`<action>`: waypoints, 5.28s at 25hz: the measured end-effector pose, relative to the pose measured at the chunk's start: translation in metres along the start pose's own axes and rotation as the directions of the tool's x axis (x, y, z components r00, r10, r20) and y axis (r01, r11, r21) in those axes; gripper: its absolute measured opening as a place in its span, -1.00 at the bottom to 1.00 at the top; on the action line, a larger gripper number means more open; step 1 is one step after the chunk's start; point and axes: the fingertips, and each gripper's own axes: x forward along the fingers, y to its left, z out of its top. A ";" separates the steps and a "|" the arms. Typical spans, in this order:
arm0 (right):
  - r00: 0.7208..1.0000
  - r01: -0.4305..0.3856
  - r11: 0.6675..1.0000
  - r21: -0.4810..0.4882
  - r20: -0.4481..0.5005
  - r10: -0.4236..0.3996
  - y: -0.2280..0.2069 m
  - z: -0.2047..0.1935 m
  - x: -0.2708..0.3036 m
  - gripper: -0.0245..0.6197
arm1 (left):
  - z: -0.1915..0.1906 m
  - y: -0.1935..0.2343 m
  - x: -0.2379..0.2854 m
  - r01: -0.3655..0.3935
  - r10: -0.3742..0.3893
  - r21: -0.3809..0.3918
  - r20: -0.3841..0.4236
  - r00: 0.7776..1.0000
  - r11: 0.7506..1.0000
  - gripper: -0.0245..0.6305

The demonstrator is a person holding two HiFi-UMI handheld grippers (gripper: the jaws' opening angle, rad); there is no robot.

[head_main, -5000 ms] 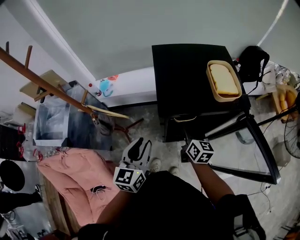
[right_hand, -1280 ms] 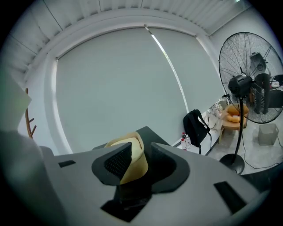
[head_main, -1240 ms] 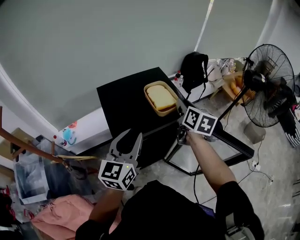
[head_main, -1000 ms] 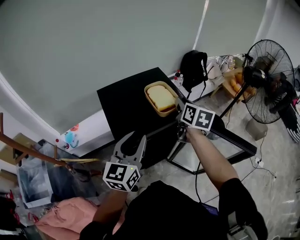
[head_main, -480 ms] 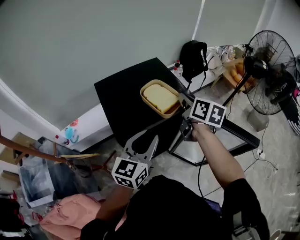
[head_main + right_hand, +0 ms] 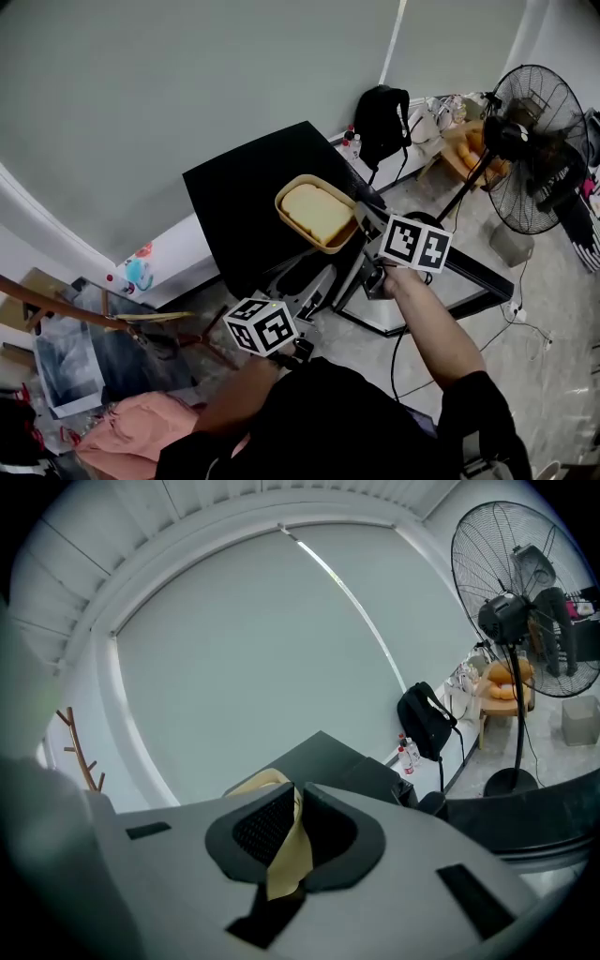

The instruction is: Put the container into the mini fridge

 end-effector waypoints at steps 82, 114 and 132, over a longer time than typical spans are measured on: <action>0.907 -0.386 0.772 0.505 0.056 0.417 -0.005 -0.151 -0.106 0.05 | -0.087 -0.014 -0.033 0.299 -0.218 -0.603 0.206 0.954 0.739 -0.20; 0.915 -0.397 0.563 0.725 0.271 0.298 -0.069 -0.187 -0.053 -0.24 | -0.113 0.066 -0.043 0.073 -0.090 -0.416 -0.023 0.996 0.907 -0.03; 0.946 -0.312 0.665 0.679 0.291 0.147 -0.095 -0.172 0.011 -0.24 | -0.103 0.071 -0.083 -0.030 0.017 -0.208 -0.064 0.998 0.978 -0.03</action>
